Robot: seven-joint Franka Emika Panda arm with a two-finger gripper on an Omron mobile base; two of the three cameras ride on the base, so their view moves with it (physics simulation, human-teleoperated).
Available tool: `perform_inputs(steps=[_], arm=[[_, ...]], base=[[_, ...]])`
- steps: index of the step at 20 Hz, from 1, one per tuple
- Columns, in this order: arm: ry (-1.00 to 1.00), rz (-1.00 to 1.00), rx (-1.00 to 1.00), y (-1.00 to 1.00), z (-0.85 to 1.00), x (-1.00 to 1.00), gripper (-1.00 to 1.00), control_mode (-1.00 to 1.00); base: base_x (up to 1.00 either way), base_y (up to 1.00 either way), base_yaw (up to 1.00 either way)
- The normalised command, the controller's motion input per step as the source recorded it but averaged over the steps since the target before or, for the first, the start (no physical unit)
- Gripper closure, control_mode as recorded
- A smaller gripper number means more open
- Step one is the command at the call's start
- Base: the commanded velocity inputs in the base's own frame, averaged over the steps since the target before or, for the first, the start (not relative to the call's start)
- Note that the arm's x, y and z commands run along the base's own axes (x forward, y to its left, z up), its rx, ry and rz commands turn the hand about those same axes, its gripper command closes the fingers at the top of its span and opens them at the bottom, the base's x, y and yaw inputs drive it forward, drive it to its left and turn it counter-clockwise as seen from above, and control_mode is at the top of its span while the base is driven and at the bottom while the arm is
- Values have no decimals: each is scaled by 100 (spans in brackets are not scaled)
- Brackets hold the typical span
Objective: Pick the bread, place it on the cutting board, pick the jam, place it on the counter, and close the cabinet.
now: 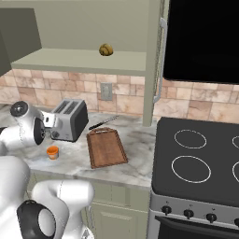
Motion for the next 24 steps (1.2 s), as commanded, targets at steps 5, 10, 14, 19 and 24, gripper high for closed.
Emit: perform_inputs(steps=[5, 10, 14, 19, 24], arm=[[-5, 0, 0, -10, 59, -18, -100, -100], [-4, 0, 0, -9, 52, -10, -100, -100], [-3, 0, 0, -10, 53, -11, -100, -100], [-4, 0, 0, -11, 49, -19, -100, -100], [-5, 0, 0, -15, 49, -23, -100, -100]], base=[[0, 0, 0], [0, 0, 0], [0, 0, 0], [0, 0, 0], [0, 0, 0]])
